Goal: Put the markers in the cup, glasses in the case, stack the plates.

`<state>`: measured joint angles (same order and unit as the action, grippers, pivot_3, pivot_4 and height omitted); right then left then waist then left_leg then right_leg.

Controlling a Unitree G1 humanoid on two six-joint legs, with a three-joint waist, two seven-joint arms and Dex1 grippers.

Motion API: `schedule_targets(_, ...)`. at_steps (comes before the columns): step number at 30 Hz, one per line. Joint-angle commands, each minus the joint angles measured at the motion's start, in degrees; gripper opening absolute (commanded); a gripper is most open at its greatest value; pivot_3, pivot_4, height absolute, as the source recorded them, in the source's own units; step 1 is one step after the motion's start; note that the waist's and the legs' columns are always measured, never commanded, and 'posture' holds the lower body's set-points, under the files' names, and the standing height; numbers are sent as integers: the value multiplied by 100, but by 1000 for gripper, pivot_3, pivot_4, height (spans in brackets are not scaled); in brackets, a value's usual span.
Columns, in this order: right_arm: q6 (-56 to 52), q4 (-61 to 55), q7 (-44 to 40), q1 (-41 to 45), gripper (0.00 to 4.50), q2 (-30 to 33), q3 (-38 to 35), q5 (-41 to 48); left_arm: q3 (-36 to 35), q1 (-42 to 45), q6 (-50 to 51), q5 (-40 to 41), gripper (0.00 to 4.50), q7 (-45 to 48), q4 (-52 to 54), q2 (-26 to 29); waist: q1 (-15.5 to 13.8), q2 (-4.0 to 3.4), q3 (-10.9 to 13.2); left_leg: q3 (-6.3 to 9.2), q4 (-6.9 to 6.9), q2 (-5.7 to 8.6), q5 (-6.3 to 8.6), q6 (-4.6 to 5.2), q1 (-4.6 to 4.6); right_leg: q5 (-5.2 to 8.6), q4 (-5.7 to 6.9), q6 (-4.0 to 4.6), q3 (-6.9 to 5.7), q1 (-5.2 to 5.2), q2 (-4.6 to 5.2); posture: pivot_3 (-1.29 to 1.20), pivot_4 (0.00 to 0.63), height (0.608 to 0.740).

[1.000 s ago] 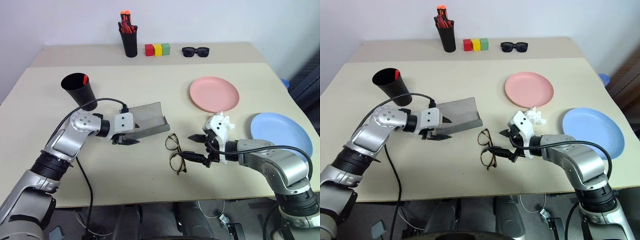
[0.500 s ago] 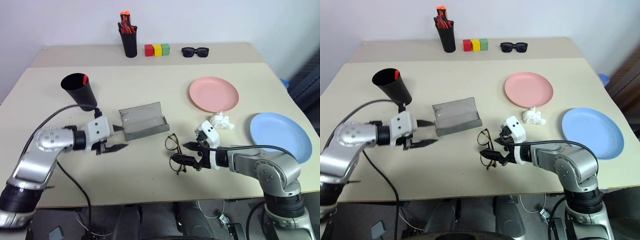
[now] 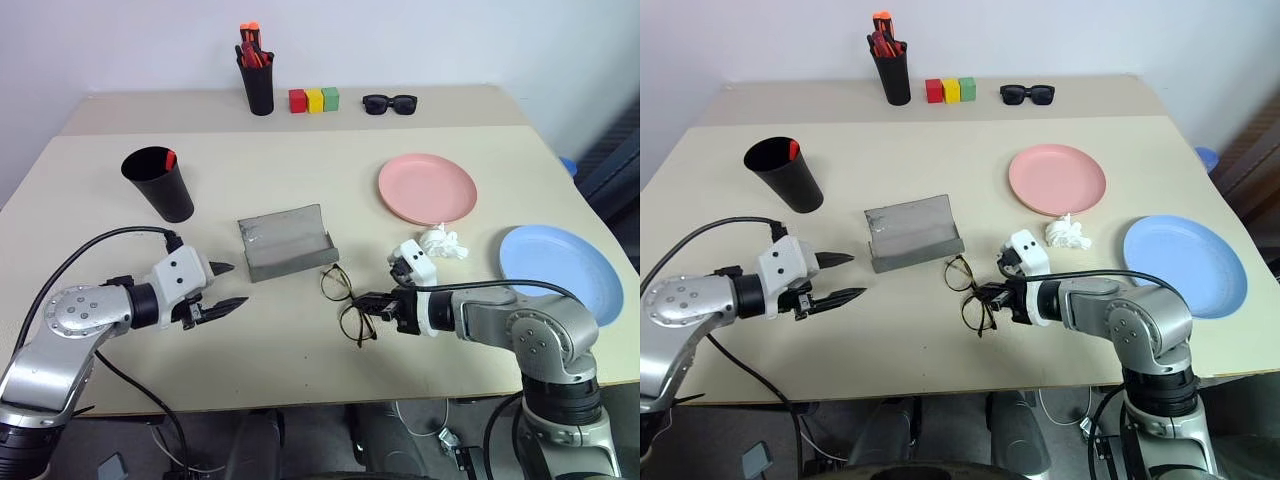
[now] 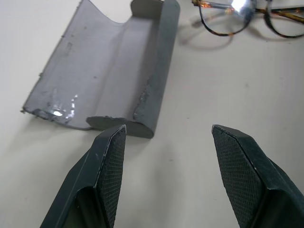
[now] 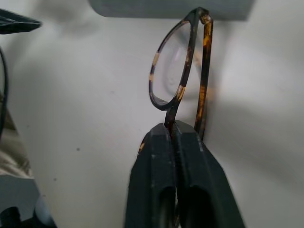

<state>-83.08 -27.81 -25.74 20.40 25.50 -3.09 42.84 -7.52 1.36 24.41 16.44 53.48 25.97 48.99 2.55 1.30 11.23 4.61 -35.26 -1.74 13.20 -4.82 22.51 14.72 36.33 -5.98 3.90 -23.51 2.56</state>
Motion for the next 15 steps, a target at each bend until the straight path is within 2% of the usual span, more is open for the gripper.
schedule_targets(1,32,-78,32,89,33,98,-12,-5,-86,67,-24,50,2950,-81,94,3,-1,0,0,-1,0,0,0,0,0,0,0,0,0,0,1,0,150,740)
schedule_targets(6,207,-250,-94,147,33,357,46,12,-82,-199,-99,-39,2950,-203,50,-41,-1,0,0,-2,0,0,0,0,1,0,-2,0,0,0,1,0,150,740)
schedule_targets(9,625,-497,-541,404,33,872,291,11,-204,-393,-136,-71,2950,-363,-50,-119,5,-2,1,-4,0,0,0,0,1,0,-2,1,1,-2,2,0,150,740)
schedule_targets(12,1470,-660,-1257,965,33,1562,813,-310,-403,-653,-349,-193,2950,-582,-233,-224,21,-6,4,-9,0,-2,0,0,0,-1,-2,4,2,-6,2,0,150,740)
schedule_targets(15,2375,-255,-1875,1778,33,1787,1422,-811,-676,-798,-325,5,2950,-734,-400,-453,26,-6,4,-13,2,-7,0,0,-1,-2,-3,6,2,-10,0,0,150,740)
